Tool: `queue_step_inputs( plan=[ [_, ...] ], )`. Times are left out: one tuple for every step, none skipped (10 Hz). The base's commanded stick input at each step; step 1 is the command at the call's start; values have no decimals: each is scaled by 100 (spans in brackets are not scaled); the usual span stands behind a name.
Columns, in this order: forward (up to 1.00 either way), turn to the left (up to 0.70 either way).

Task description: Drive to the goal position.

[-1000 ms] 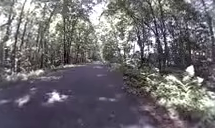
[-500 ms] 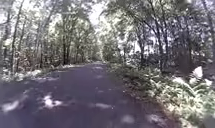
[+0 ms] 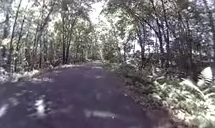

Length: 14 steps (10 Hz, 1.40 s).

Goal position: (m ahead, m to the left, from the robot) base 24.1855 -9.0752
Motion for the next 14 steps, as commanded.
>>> queue_step_inputs(
  plan=[
    [43, 32],
    [45, 27],
    [45, 0],
    [45, 0],
    [45, 0],
    [45, 0],
    [45, 0],
    [45, 0],
    [45, 23],
    [45, 27],
    [45, 27],
    [45, 27],
    [45, 27],
    [45, 20]
  ],
)
